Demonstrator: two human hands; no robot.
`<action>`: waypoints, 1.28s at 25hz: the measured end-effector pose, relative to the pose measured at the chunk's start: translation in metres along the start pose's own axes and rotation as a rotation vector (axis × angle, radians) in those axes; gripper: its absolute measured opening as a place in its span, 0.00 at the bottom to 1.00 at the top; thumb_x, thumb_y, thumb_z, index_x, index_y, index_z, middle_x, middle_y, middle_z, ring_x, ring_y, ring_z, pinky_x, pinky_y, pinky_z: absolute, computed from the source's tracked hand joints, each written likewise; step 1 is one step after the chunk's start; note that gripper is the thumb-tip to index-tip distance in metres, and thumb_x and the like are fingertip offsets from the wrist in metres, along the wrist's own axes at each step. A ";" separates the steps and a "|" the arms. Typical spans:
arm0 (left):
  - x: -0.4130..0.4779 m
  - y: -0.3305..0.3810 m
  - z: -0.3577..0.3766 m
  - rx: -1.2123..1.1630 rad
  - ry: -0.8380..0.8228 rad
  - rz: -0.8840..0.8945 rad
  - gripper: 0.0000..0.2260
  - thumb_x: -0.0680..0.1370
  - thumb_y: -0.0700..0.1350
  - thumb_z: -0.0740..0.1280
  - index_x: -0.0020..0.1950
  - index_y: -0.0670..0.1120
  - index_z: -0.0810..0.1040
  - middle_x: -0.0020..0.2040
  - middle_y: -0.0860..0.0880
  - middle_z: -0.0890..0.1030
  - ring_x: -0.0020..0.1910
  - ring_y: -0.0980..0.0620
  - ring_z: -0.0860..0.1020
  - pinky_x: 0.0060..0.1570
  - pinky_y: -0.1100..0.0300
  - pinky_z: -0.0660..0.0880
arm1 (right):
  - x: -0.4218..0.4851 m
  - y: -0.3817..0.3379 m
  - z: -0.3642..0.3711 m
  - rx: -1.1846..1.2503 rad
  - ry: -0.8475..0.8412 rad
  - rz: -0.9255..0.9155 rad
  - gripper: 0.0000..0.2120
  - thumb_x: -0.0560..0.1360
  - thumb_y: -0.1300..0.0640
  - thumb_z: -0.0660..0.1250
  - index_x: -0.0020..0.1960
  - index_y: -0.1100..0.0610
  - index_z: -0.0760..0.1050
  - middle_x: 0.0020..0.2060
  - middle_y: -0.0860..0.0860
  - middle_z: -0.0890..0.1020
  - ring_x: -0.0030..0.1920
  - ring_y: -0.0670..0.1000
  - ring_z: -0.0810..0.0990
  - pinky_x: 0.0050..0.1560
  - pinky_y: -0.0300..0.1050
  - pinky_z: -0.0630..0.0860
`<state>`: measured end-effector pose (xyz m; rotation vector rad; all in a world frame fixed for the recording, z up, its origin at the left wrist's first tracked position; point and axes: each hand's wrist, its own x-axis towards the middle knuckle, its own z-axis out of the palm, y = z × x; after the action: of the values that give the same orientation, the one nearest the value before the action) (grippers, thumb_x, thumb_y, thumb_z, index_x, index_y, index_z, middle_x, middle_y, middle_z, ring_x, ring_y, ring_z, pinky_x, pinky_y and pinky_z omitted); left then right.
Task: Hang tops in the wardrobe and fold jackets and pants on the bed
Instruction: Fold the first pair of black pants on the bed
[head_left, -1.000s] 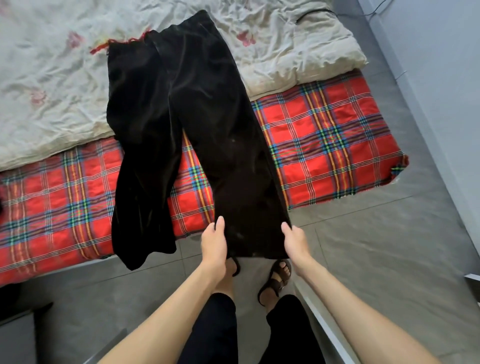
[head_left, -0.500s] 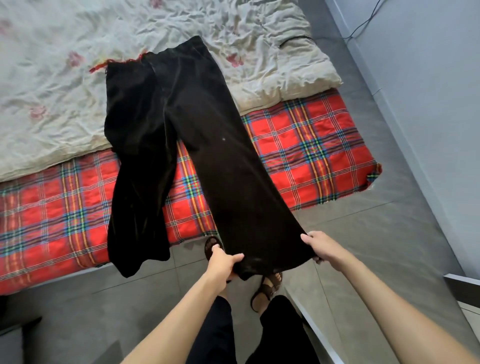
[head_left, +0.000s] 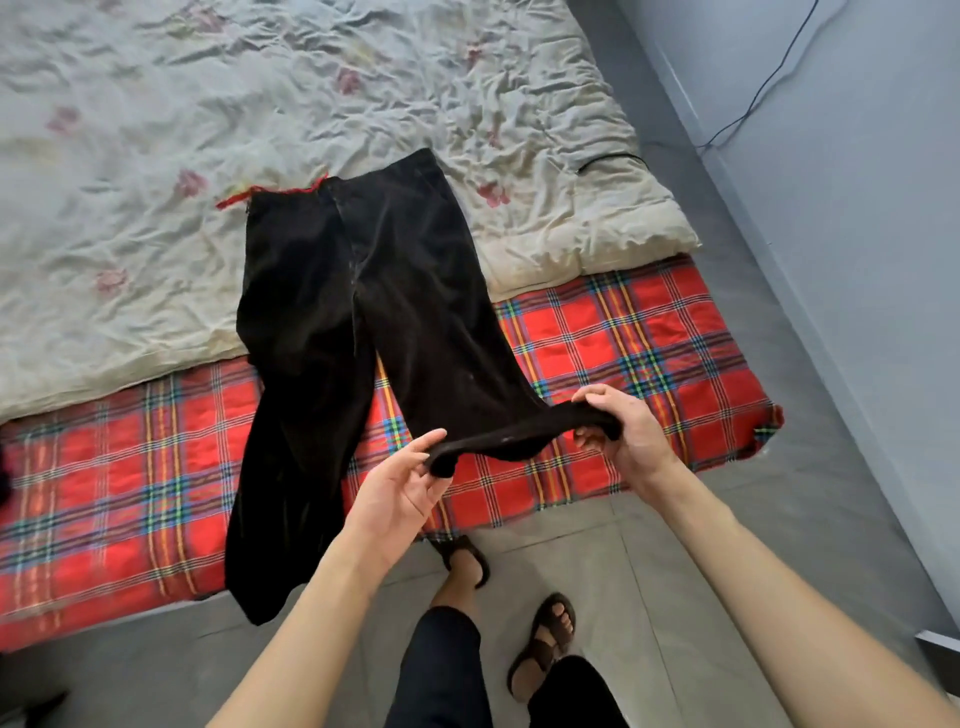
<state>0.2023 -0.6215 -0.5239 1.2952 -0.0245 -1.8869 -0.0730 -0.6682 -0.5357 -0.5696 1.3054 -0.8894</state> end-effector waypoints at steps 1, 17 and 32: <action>0.012 0.017 0.000 -0.009 -0.047 0.026 0.17 0.78 0.31 0.56 0.62 0.38 0.78 0.55 0.39 0.83 0.50 0.46 0.82 0.48 0.59 0.82 | 0.015 -0.012 0.012 0.110 -0.075 -0.013 0.07 0.79 0.58 0.62 0.49 0.60 0.77 0.38 0.58 0.81 0.35 0.52 0.82 0.36 0.40 0.78; 0.258 0.250 0.013 0.648 0.327 0.482 0.20 0.80 0.52 0.67 0.34 0.45 0.63 0.32 0.49 0.66 0.33 0.51 0.65 0.38 0.51 0.64 | 0.342 -0.111 0.164 -0.584 0.028 -0.115 0.23 0.80 0.44 0.64 0.46 0.65 0.80 0.39 0.51 0.83 0.42 0.51 0.82 0.43 0.45 0.74; 0.547 0.332 -0.013 0.752 0.797 0.608 0.04 0.80 0.46 0.67 0.49 0.47 0.78 0.38 0.57 0.78 0.38 0.60 0.75 0.37 0.69 0.68 | 0.666 -0.069 0.191 -0.614 -0.091 -0.281 0.11 0.78 0.57 0.68 0.60 0.54 0.74 0.40 0.46 0.77 0.37 0.43 0.75 0.41 0.38 0.73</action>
<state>0.3453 -1.1793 -0.8020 2.1539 -0.6782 -0.7559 0.1094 -1.2748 -0.8244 -1.2831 1.4349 -0.6654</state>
